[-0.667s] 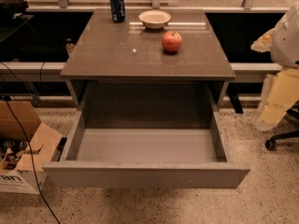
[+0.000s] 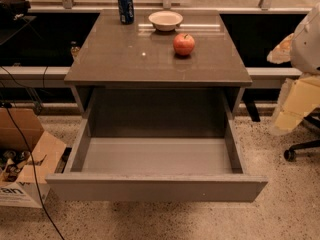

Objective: Close top drawer

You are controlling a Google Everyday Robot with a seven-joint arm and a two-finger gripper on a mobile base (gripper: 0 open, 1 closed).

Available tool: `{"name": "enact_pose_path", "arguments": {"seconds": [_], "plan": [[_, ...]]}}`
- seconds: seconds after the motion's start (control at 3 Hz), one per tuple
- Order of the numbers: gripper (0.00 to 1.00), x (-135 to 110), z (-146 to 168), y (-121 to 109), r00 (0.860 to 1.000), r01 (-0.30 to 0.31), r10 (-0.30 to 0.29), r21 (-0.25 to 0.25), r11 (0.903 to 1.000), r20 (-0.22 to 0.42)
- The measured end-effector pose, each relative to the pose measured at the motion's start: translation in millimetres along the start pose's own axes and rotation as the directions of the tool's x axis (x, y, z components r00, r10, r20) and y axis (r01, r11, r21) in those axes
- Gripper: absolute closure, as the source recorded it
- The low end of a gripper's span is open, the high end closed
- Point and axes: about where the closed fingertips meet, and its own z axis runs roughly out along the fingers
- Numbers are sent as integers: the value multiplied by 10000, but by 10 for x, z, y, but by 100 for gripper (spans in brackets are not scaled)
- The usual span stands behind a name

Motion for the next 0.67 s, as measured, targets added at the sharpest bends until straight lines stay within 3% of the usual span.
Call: {"name": "enact_pose_path", "arguments": {"seconds": [0.33,0.67], "plan": [[40,50,204,178,9996,-237,242,-302,9993,171],[64,198,607,489,9979,-501,532,-834,9953,358]]}}
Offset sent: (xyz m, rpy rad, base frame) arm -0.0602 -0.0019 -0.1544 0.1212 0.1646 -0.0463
